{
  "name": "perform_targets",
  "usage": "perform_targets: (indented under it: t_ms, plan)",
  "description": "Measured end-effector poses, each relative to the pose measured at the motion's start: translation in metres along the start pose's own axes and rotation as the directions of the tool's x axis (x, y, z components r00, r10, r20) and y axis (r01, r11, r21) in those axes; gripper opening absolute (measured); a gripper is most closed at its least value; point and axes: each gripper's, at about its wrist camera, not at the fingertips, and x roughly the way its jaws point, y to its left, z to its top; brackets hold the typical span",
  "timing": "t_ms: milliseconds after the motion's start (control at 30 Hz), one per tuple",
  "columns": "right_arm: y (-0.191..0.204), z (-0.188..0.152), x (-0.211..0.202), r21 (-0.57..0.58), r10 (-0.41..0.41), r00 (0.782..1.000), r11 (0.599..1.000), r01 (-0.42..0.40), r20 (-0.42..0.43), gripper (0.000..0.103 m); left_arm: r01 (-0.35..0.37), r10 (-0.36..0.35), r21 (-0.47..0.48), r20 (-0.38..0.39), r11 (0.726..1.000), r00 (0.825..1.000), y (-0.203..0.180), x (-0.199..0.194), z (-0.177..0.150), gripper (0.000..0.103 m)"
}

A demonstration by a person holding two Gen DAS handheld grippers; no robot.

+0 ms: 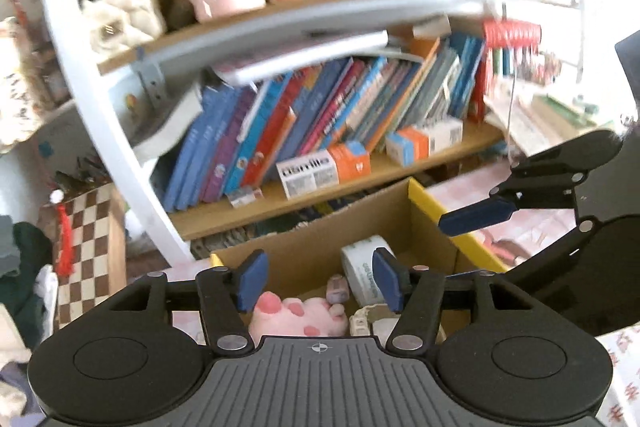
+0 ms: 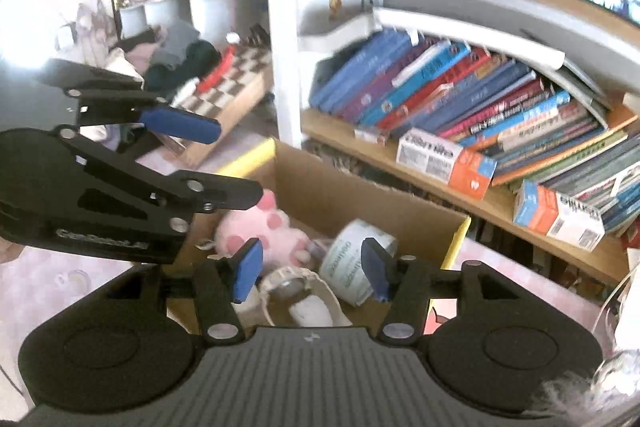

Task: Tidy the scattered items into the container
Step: 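Open the left tool to drop the pink case into the box while the right tool opens, then withdraw both open tools from the yellow box back over the table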

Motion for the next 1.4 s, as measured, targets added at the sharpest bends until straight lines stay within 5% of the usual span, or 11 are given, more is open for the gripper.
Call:
perform_targets:
  t_ms: [333, 567, 867, 1167, 1400]
  plan:
    - [0.024, -0.006, -0.058, 0.078, -0.055, 0.992, 0.996, 0.046, 0.112, 0.056, -0.061, 0.072, -0.081, 0.131, 0.995, 0.989, 0.006, -0.07, -0.027, 0.067]
    - [0.046, -0.034, -0.081, 0.126, -0.158, 0.983, 0.981, 0.145, 0.098, 0.065, -0.047, 0.061, -0.083, 0.166, 0.995, 0.984, -0.003, -0.096, -0.055, 0.071]
    - [0.086, -0.085, -0.096, 0.16, -0.284, 0.959, 0.947, 0.277, 0.023, 0.074, -0.037, 0.051, -0.097, 0.153, 0.995, 0.987, -0.011, -0.123, -0.106, 0.082]
    - [0.141, -0.14, -0.103, 0.166, -0.404, 0.914, 0.899, 0.405, -0.037, 0.081, -0.035, 0.065, -0.248, 0.115, 0.968, 0.991, -0.021, -0.138, -0.166, 0.088]
    - [0.171, -0.176, -0.108, 0.185, -0.403, 0.909, 0.89, 0.416, -0.105, 0.081, -0.054, 0.066, -0.194, 0.057, 0.979, 0.996, -0.035, -0.146, -0.198, 0.091]
